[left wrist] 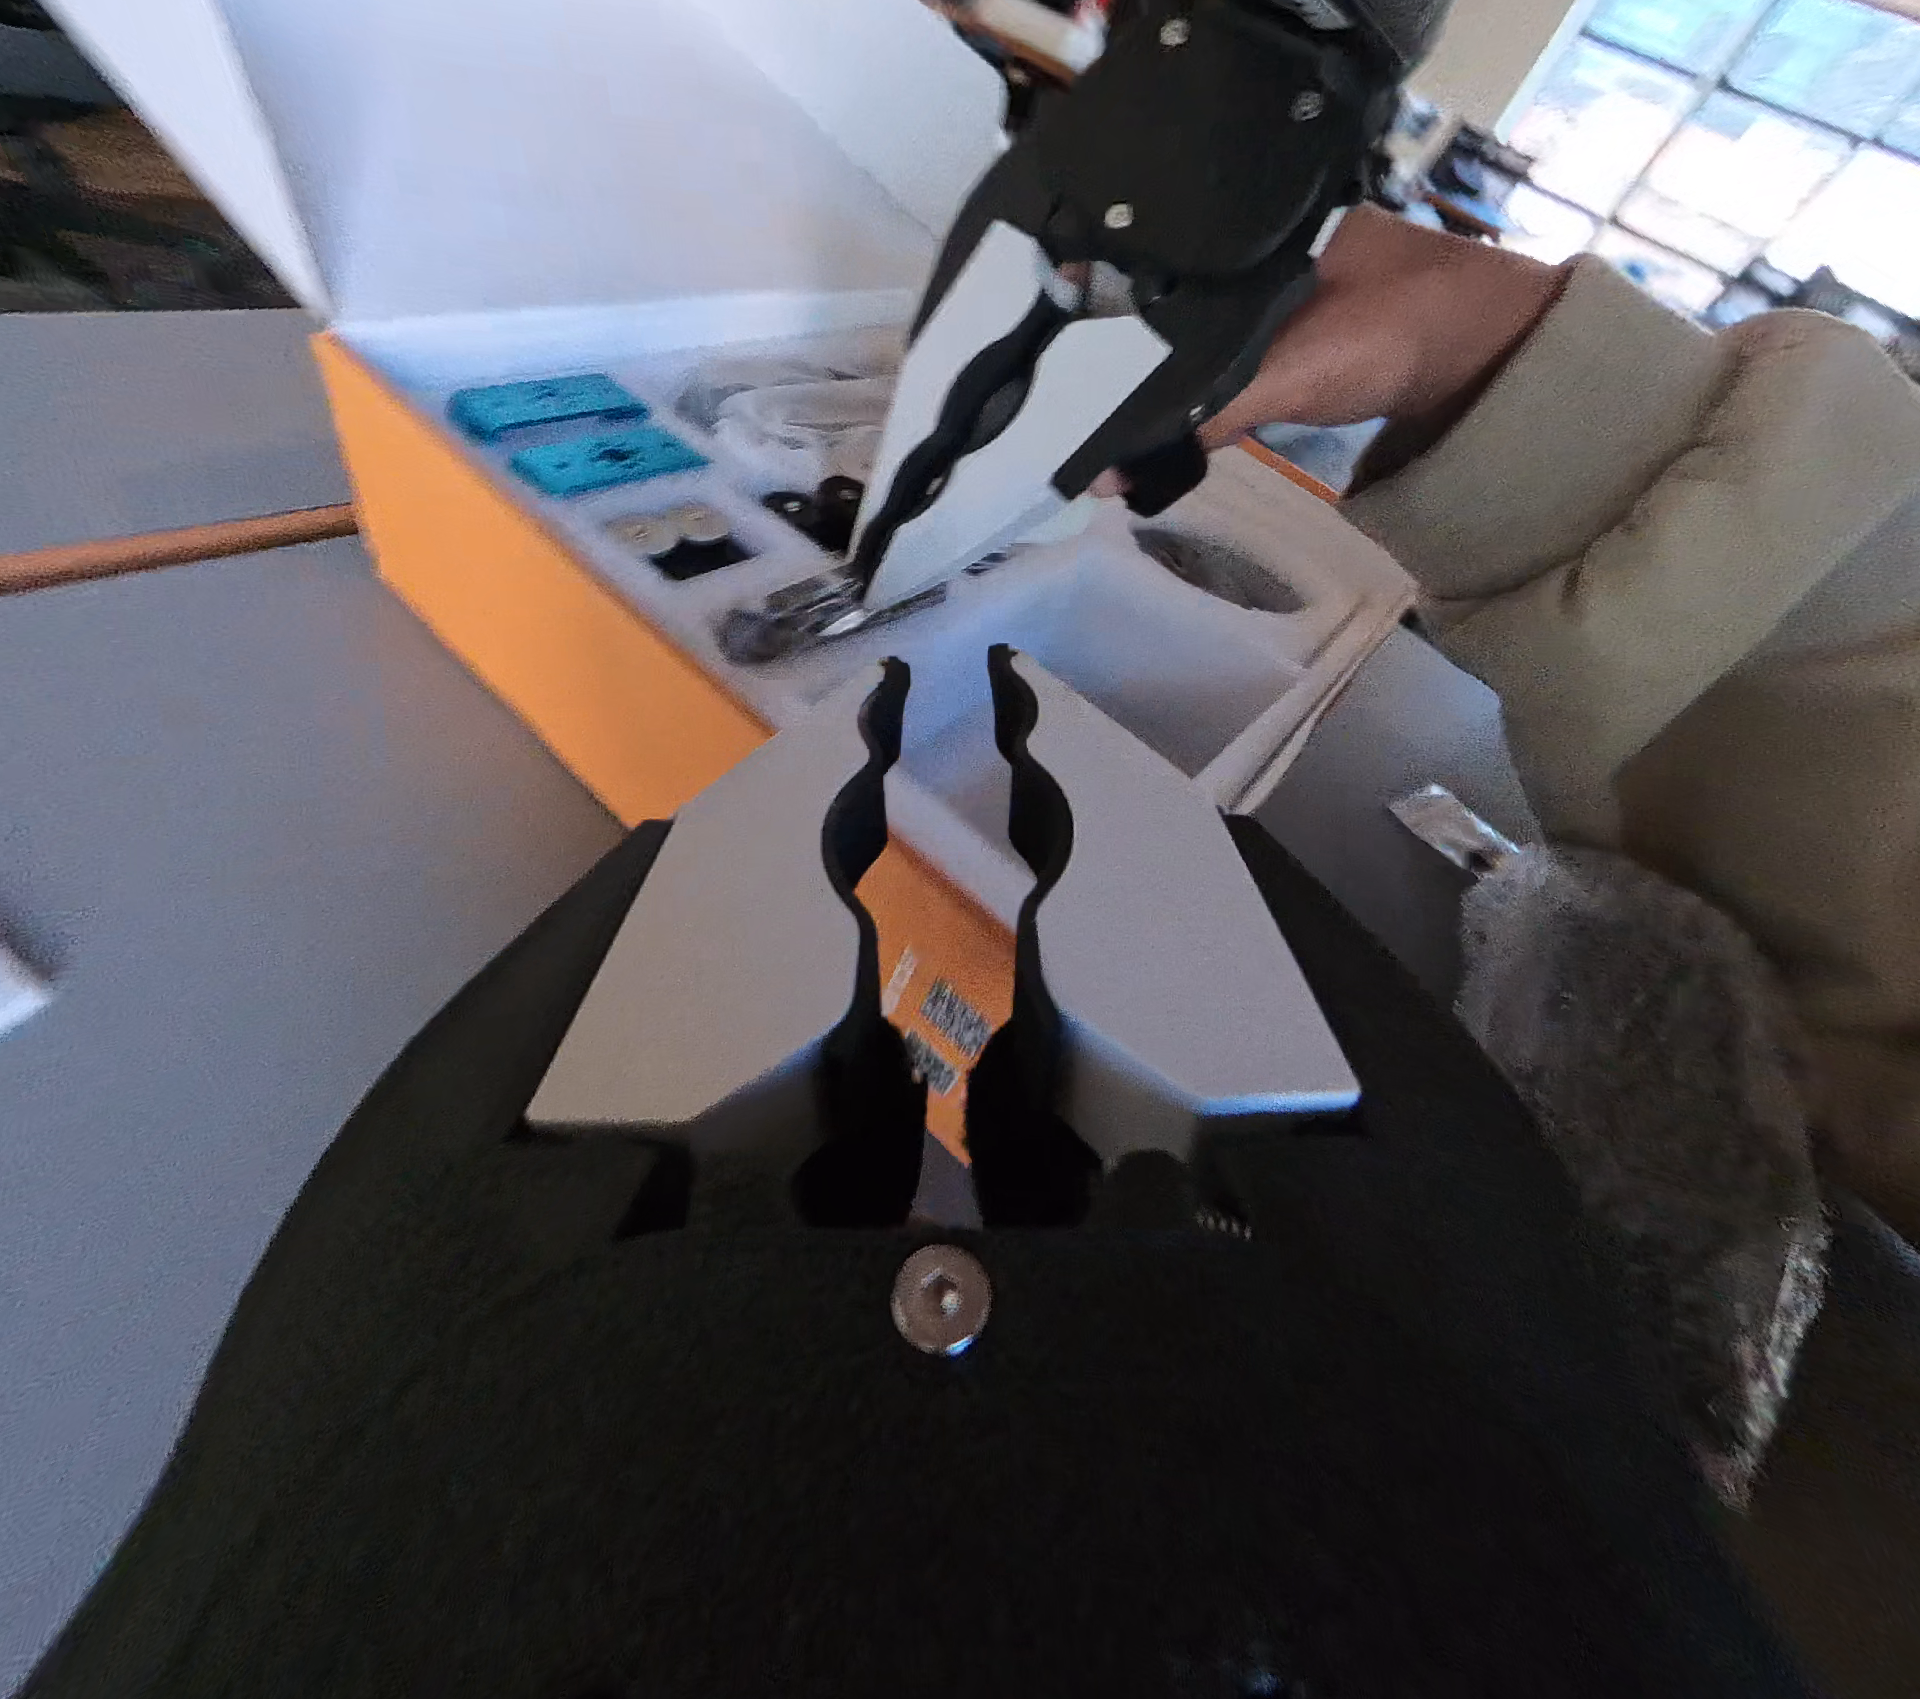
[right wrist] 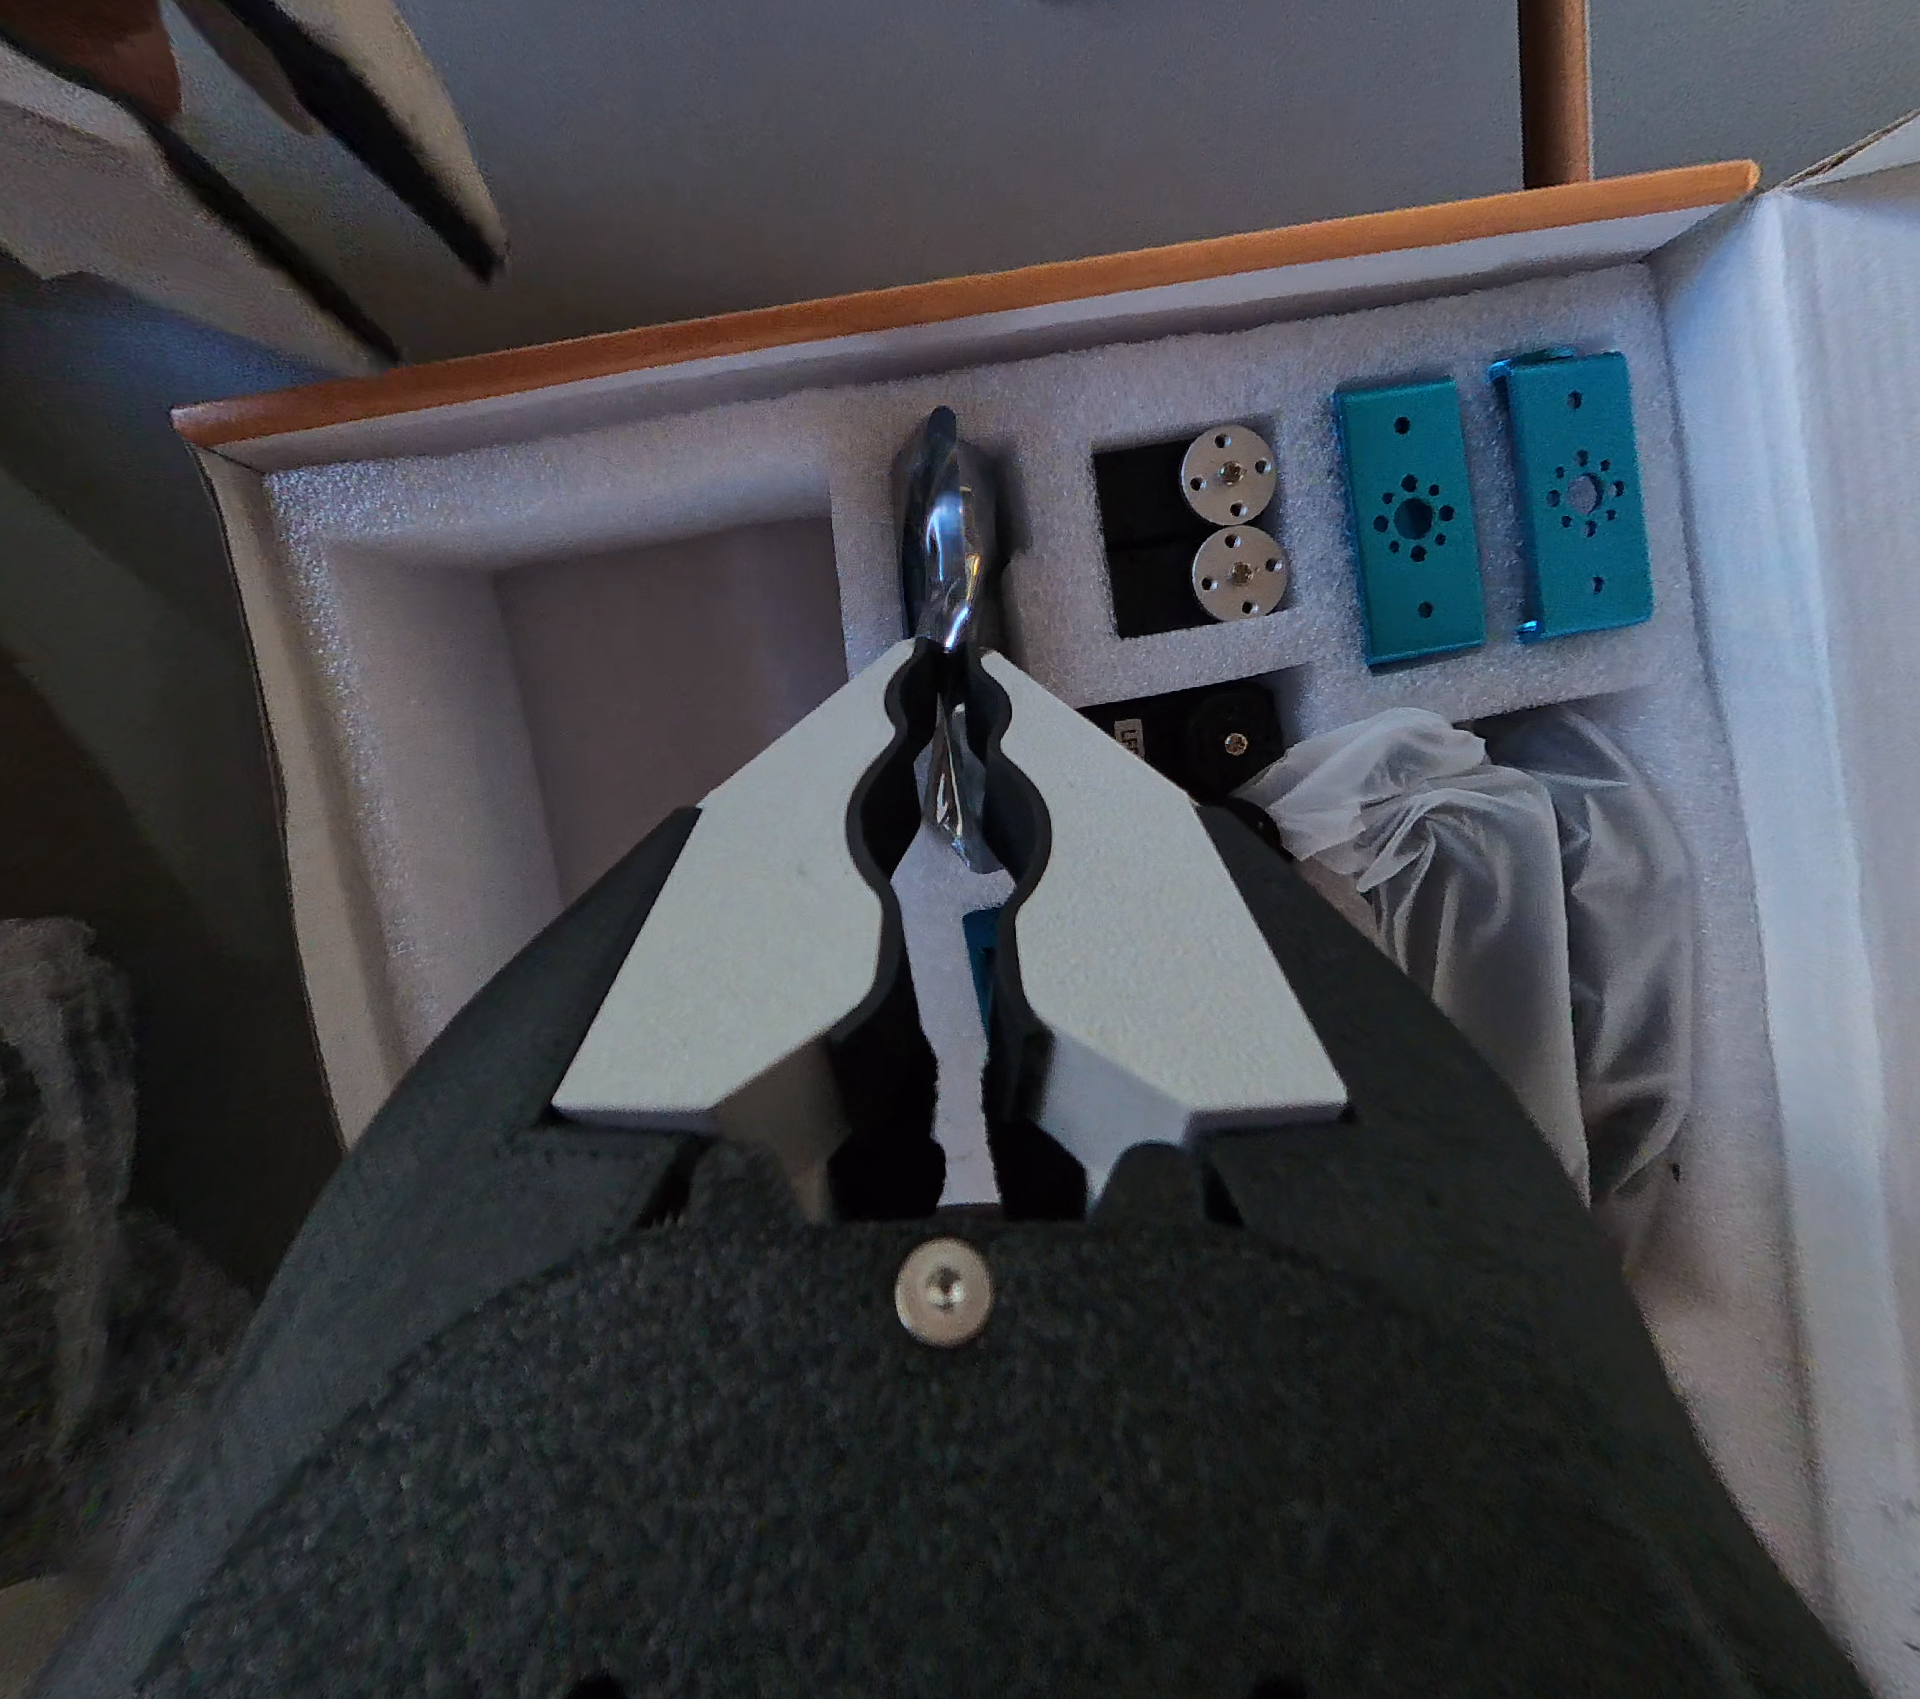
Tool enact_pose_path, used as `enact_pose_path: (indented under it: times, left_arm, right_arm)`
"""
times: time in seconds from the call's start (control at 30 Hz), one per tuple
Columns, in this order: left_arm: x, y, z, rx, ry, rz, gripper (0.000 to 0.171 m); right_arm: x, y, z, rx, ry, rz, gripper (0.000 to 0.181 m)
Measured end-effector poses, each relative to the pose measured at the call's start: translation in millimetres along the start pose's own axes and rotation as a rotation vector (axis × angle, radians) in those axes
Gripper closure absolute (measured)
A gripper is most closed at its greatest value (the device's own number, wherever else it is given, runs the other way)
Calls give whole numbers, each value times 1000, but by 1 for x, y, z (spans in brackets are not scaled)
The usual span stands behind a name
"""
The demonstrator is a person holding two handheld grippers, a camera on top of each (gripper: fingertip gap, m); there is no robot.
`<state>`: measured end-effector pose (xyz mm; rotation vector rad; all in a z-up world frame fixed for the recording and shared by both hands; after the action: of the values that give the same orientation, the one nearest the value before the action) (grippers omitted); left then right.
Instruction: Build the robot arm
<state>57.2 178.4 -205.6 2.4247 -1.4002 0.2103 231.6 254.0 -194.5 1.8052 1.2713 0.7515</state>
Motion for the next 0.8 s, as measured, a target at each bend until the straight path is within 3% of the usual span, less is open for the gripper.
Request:
enact_pose_path:
  times: [0.07, 0.2, 0.3, 0.5, 0.67, 0.8]
  left_arm:
    - [4, -19, -8, -126, -84, 30, 171]
    - [1, -54, -13, -303, -334, -142, 171]
    - [-1, -67, -17, -393, -426, -175, 171]
    - [7, -72, -18, -475, -463, -102, 171]
    - [9, -93, -11, -629, -522, -178, 171]
    - [9, -98, -10, -651, -556, -240, 171]
  right_arm:
    - [0, 1, 1, 18, 1, 12, 178]
    - [-1, 0, 5, 63, -11, 14, 178]
    - [0, 0, 9, 103, -25, 4, 178]
    - [4, -1, 12, 144, -38, -21, 178]
    - [8, 0, 14, 188, -55, -39, 178]
    - [12, 0, 18, 227, -65, -31, 178]
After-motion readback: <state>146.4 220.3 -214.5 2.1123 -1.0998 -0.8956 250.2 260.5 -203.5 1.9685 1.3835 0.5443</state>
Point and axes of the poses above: each gripper's, where its closed fingertips meet, y back along the fingers, z out of its underside, x = y × z across the jaws, the point moved 9 cm from there along y, back along the fingers, and after that the axes turned 1 degree about -z, right-handed, at the moved point
